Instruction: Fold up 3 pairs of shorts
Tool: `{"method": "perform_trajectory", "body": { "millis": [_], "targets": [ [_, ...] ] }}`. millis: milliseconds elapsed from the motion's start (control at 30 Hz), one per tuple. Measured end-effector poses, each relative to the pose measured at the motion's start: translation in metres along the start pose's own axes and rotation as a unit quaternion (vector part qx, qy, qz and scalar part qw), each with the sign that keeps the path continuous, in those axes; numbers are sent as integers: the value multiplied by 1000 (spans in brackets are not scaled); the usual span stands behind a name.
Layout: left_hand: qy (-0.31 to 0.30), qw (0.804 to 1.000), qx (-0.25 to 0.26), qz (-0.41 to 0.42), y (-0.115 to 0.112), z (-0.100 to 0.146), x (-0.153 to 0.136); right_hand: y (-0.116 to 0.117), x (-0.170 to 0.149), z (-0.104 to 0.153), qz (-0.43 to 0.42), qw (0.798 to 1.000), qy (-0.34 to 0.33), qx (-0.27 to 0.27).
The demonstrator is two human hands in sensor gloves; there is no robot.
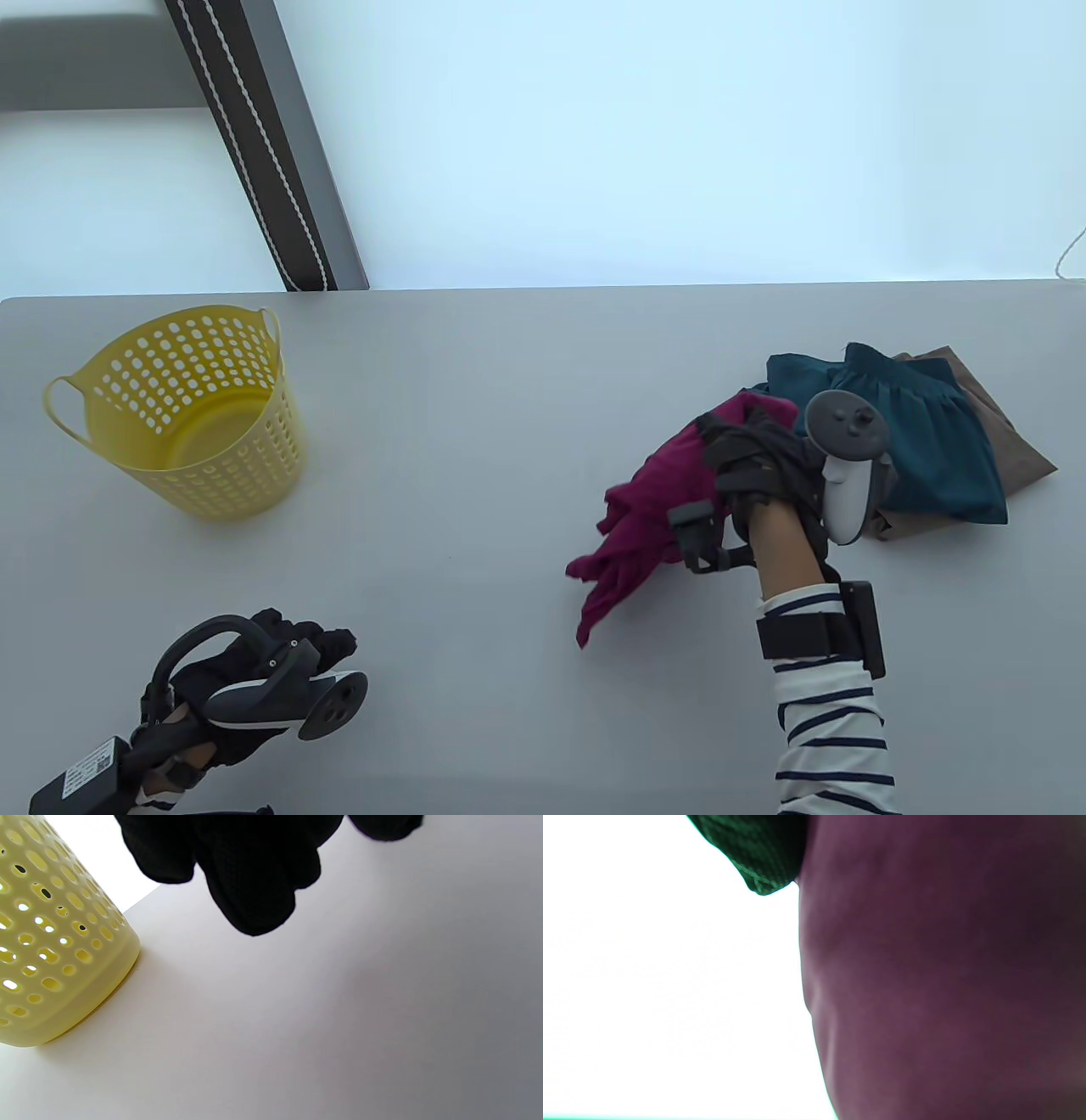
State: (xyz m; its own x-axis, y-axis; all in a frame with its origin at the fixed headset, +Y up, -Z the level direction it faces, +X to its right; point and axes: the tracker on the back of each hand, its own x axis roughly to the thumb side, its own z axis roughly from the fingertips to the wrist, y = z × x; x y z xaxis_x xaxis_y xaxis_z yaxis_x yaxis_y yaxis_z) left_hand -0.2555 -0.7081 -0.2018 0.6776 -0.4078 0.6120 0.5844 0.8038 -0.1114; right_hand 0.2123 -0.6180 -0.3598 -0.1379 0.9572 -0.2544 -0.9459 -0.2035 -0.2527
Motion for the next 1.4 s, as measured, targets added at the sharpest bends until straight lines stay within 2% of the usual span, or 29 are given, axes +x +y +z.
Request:
{"method": "perform_trajectory", "body": {
  "millis": [67,167,200,300,400,500,567,600,700,767,900,1000,1133,1200,1300,1333,1400],
  "targets": [
    [0,1000,-3,1,-1,-1,0,-18,10,-8,-53,998,-27,-28],
    [1,1000,-5,3,-2,-2,-1,-43,23,-17,-129,986,-97,-51],
    [2,1000,-6,4,-2,-3,-1,-56,26,-23,-163,976,-136,-55],
    [3,1000,-8,4,-2,-3,-2,-76,16,-30,-182,971,-149,-49],
    [5,1000,-9,5,-2,-3,-3,-96,-20,-40,-153,980,-81,-99],
    [6,1000,-10,4,-2,-3,-3,-111,-70,-45,-36,985,25,-168],
    [6,1000,-11,4,-2,-4,-3,-115,-99,-44,19,977,124,-170],
    [7,1000,-12,4,-2,-4,-3,-116,-118,-41,45,969,196,-142],
    [5,1000,-15,5,-3,-5,-3,-118,-147,-38,41,967,222,-116],
    [5,1000,-20,5,-4,-7,-3,-119,-156,-35,31,969,226,-100],
    [6,1000,-25,7,-6,-9,-5,-124,-144,-32,69,969,229,-62],
    [11,999,-32,23,-9,-12,-9,-129,-127,-28,79,969,226,-56],
    [33,999,-33,21,-10,-13,-17,-131,-95,-21,146,970,192,-33],
    [47,998,-22,19,-7,-11,-22,-128,-75,-14,179,972,146,-28],
    [96,995,39,17,4,-2,-31,-111,-42,6,215,976,24,-19],
    [121,990,71,16,10,2,-36,-100,-30,19,241,969,-42,-27],
    [161,979,126,18,20,11,-44,-81,-13,44,296,943,-146,-48]
  ]
}}
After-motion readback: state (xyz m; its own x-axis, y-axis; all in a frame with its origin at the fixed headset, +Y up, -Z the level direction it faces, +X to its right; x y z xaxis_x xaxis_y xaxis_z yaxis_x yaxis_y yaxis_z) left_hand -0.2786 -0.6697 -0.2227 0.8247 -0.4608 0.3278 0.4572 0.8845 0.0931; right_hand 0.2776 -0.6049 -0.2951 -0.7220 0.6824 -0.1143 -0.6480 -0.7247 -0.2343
